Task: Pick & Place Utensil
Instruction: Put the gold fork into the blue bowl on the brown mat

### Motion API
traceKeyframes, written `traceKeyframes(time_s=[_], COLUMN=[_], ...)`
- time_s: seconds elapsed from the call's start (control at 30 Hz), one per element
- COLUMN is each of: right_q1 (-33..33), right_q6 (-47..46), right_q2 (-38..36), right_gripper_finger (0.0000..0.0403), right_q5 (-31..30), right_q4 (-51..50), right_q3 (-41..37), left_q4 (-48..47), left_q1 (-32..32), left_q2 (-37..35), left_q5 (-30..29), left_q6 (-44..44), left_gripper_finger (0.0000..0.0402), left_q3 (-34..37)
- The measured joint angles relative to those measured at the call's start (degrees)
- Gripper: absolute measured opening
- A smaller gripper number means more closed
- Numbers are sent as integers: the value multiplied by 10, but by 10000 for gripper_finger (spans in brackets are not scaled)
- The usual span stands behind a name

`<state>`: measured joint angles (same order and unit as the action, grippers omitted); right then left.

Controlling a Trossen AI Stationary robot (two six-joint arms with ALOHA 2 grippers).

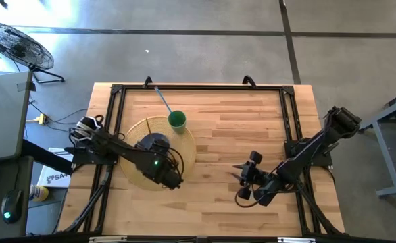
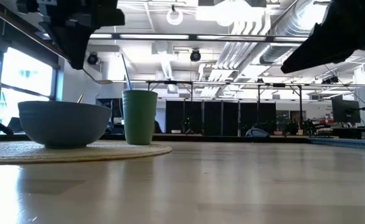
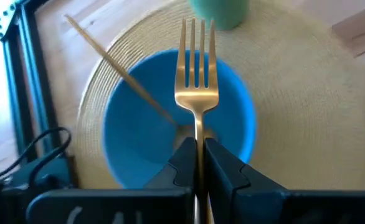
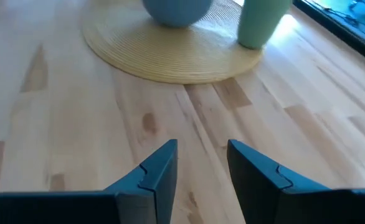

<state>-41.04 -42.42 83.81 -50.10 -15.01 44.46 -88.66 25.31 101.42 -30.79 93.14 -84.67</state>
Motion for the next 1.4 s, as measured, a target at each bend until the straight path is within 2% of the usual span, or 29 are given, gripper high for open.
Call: traceKeyframes(time_s=[0.23,0.37,0.47,0.67,0.83,1.03,1.23,1.4], right_q1=[0,-4,-4,-4,-1,-1,-1,-1], right_q6=[78,91,100,127,133,144,144,144], right_q2=[0,0,0,0,0,0,0,0], right_gripper_finger=[134,134,134,134,134,134,134,134], right_q5=[27,32,31,28,27,28,31,31], right_q4=[215,282,294,304,307,310,310,310], right_q3=[-79,-110,-117,-114,-114,-114,-114,-114], left_q4=[2,65,128,171,261,321,322,321], left_q1=[-21,-20,-25,-66,-92,-97,-96,-95], left_q2=[-57,-105,-125,-128,-132,-132,-132,-132], left_q5=[38,36,30,77,89,92,105,103], left_q6=[-29,-29,-27,-19,-60,-78,-74,-74], left_gripper_finger=[12,12,12,12,12,12,14,39], left_q3=[40,85,125,202,249,278,284,284])
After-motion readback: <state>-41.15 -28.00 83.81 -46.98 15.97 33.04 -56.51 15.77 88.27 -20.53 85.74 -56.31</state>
